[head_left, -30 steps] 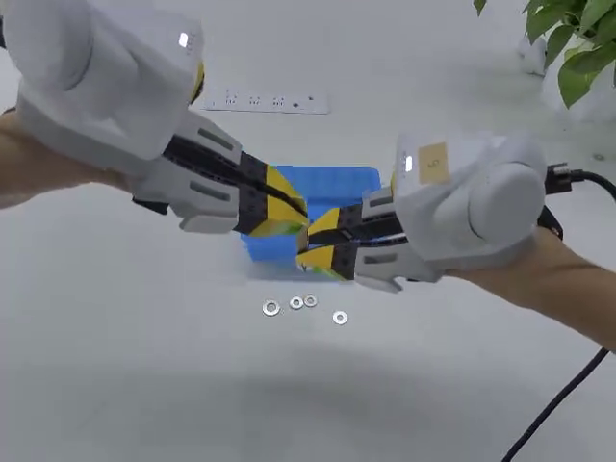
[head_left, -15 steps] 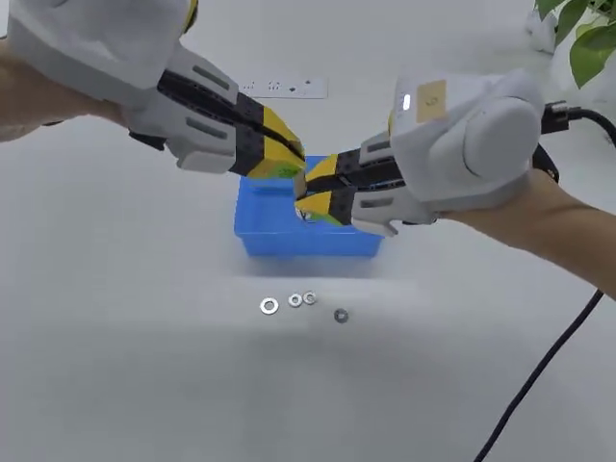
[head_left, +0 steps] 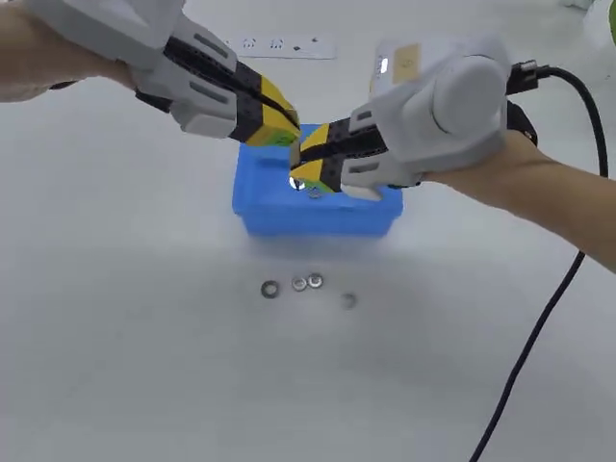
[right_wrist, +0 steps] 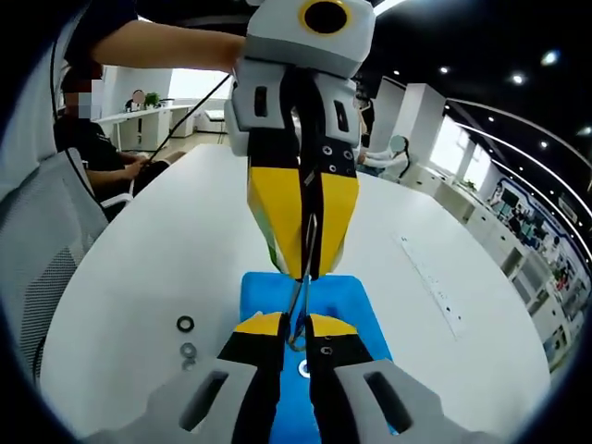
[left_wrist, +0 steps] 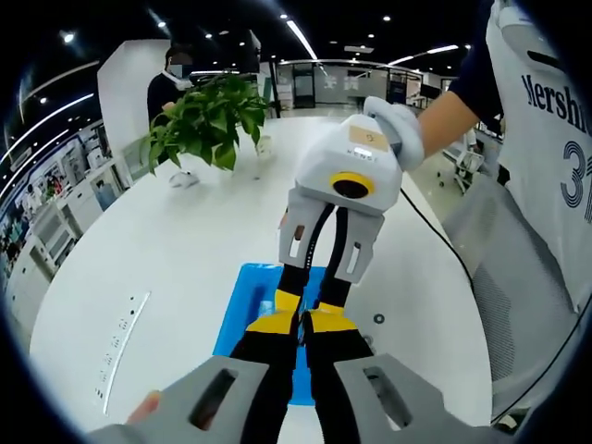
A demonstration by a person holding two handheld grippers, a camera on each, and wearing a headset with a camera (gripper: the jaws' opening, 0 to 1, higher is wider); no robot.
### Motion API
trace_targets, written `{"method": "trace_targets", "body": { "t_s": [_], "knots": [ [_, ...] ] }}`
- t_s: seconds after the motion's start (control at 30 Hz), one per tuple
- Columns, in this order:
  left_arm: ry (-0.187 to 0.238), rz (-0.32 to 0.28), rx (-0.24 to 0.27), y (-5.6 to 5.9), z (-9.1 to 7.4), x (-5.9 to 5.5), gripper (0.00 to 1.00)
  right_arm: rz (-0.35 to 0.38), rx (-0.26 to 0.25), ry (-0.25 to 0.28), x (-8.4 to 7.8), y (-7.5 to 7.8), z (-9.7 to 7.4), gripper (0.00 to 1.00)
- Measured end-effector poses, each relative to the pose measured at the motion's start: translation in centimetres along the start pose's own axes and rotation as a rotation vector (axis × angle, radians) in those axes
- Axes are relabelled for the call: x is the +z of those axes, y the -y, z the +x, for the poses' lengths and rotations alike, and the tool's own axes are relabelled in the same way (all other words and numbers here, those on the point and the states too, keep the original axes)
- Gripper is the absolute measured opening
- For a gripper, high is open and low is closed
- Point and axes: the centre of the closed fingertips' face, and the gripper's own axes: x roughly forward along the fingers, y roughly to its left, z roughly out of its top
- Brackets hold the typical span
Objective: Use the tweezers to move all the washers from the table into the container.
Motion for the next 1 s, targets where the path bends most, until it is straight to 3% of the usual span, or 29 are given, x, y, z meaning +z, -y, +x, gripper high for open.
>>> {"method": "trace_targets", "body": {
  "t_s": [0.1,0.3,0.47,0.73,1.0],
  "knots": [
    [-0.007,-0.015,-0.004,-0.2,0.7,-0.9,0.07,0.015,0.013,-0.016,-1.1,-0.2,0.6,0.09],
    [-0.007,-0.038,-0.009,0.3,1.2,-1.2,0.07,0.044,0.022,-0.029,-2.2,-0.4,1.1,0.09],
    [0.007,-0.05,-0.001,0.2,1.2,-1.1,0.07,0.055,0.019,-0.018,-2.1,-0.3,1.0,0.1],
    [-0.013,-0.019,-0.001,0.7,1.0,-1.0,0.06,0.03,0.008,-0.023,-1.7,-0.4,0.9,0.11],
    [-0.008,0.009,0.019,1.3,-0.2,0.3,0.06,0.001,-0.008,-0.009,-0.2,-0.2,-0.1,0.11]
  ]
}}
